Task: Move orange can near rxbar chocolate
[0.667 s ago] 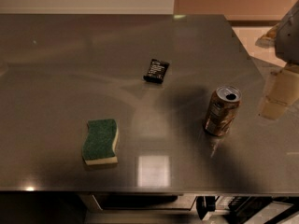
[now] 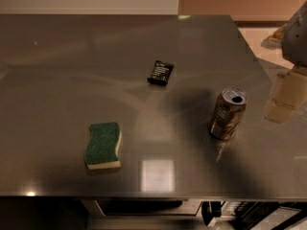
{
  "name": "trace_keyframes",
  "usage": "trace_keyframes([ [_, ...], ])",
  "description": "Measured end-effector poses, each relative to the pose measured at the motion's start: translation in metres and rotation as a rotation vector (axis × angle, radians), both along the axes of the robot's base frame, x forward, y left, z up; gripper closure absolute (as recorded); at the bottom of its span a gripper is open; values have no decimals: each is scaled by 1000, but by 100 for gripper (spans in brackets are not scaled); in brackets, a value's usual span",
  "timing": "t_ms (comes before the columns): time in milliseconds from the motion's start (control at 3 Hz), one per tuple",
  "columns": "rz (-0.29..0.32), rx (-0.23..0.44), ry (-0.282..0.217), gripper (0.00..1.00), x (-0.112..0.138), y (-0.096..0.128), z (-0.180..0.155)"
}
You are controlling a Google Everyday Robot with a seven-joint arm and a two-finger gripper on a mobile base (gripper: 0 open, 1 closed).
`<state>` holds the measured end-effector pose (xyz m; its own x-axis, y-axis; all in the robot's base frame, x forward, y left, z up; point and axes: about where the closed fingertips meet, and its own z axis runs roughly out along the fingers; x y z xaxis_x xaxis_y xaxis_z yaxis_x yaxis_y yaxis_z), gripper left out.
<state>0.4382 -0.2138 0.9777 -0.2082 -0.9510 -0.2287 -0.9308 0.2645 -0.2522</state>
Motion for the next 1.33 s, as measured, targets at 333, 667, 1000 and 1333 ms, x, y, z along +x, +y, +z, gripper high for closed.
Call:
trace_keyframes([
  [333,31,49,1,0,1,5,-10],
  [667,50,101,20,0,10,7,-29],
  [1000,61,150,48,0,29,11,-46],
  [1333,82,193,89,0,37,21,-61],
])
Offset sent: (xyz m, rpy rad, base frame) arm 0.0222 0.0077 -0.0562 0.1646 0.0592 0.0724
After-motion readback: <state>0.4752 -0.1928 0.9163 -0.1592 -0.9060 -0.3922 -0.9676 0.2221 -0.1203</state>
